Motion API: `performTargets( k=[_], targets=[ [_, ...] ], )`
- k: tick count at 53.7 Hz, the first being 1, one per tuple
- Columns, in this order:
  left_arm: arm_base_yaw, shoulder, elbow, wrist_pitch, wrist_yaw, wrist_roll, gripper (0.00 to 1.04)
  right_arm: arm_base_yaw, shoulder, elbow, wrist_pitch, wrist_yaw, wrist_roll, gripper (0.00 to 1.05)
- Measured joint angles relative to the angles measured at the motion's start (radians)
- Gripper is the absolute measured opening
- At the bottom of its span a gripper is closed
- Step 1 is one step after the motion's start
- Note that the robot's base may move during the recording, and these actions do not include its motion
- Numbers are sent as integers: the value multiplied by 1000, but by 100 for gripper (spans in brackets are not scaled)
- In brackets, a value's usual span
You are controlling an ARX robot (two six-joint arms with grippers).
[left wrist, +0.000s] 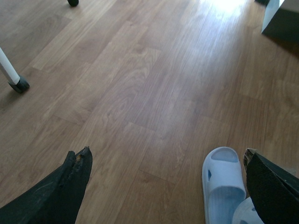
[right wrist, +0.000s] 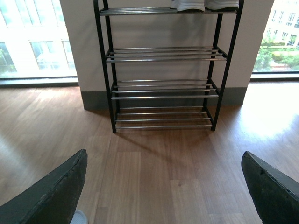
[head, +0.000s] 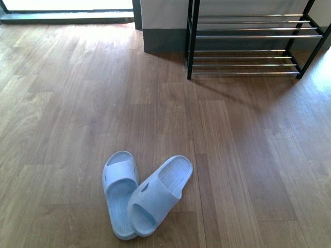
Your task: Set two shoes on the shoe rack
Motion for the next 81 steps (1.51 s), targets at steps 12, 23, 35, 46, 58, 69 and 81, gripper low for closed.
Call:
performTargets(
  k=[12, 23, 35, 46, 58, 69, 81],
  targets=[
    [-93, 795, 275, 96, 16, 77, 95, 0, 0, 0, 0, 0, 0, 96],
    [-119, 1191, 504, 117, 8, 193, 95, 0, 0, 0, 0, 0, 0, 96],
    [-160, 1558, 802, 43, 90, 243, 95, 0, 0, 0, 0, 0, 0, 96],
    [-198, 1761, 993, 19, 111, 305, 95, 0, 0, 0, 0, 0, 0, 96],
    [-203, 1836, 1059, 89, 83, 372, 95, 0, 0, 0, 0, 0, 0, 96],
    [-209, 1894, 1091, 160, 75, 402, 95, 0, 0, 0, 0, 0, 0, 96],
    [-212, 1921, 1095, 239, 50, 414, 95, 0, 0, 0, 0, 0, 0, 96]
  ],
)
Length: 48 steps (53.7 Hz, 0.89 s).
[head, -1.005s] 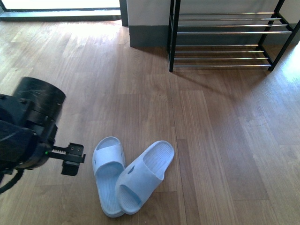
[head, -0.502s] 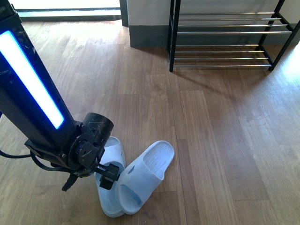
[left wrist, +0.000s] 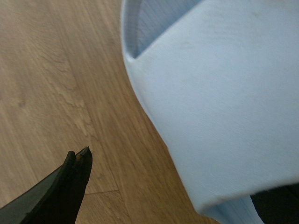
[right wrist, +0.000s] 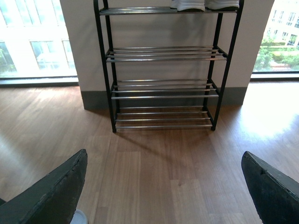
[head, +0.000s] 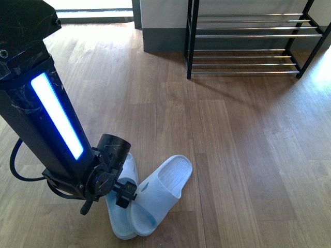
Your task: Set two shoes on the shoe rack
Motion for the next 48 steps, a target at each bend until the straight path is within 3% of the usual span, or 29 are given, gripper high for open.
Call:
performTargets(
  k=[6, 17, 22, 38, 48],
  targets=[
    [-1, 12, -7, 79, -91, 29, 94, 0, 0, 0, 0, 0, 0, 96],
    [-16, 31, 0, 10, -96, 26, 63, 0, 0, 0, 0, 0, 0, 96],
    [-16, 47, 47, -49, -108, 13, 43, 0, 0, 0, 0, 0, 0, 96],
    [-16, 48, 80, -93, -127, -61, 3, 0, 0, 0, 0, 0, 0, 96],
    [-15, 48, 60, 21, -119, -189, 2, 0, 0, 0, 0, 0, 0, 96]
  ],
)
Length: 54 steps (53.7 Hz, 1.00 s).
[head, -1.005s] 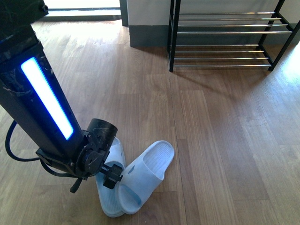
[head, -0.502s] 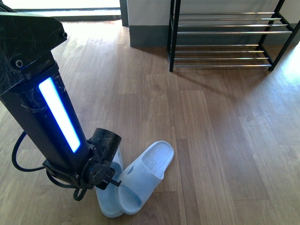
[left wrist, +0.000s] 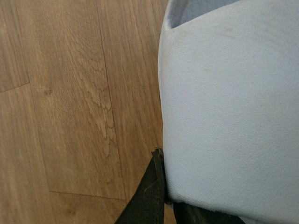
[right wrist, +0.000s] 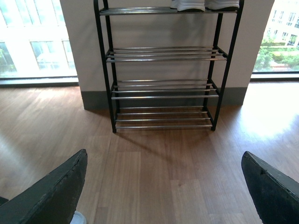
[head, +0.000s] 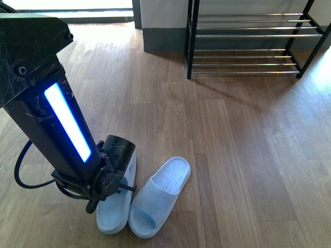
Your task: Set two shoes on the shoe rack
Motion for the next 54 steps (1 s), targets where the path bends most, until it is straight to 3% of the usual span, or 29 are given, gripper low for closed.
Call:
performTargets(
  k=[7, 11, 14, 20, 43, 54],
  targets=[
    [7, -3, -44, 163, -13, -113, 2, 0, 0, 0, 0, 0, 0, 96],
    [130, -244, -243, -83, 186, -74, 2, 0, 0, 0, 0, 0, 0, 96],
    [211, -468, -369, -160, 178, -48, 2, -1, -1, 0, 0, 2, 0, 96],
    [302, -885, -462, -137, 116, -19, 2, -1, -1, 0, 0, 1, 0, 96],
    [268, -1546, -842, -221, 15, 72, 2, -1, -1, 0, 0, 0, 0, 96],
    [237, -2184, -1001, -403, -79, 160, 2, -1, -1, 0, 0, 0, 0, 96]
  ],
)
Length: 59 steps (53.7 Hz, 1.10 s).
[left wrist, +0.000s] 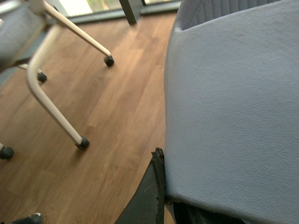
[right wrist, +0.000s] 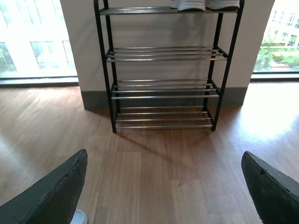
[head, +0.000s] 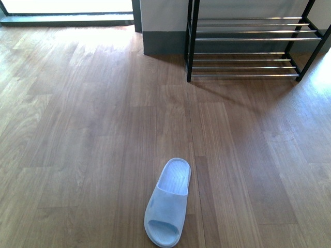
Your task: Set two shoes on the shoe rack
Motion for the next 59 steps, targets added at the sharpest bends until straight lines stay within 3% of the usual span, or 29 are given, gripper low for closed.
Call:
performTargets(
  k=[6, 10, 59],
  targets=[
    [19, -318, -74, -128, -109, 24, 2, 0, 0, 0, 0, 0, 0, 96],
    [23, -423, -108, -183, -131, 20, 2, 0, 0, 0, 0, 0, 0, 96],
    [23, -429, -113, -185, -126, 19, 2, 0, 2, 0, 0, -1, 0, 96]
  ],
)
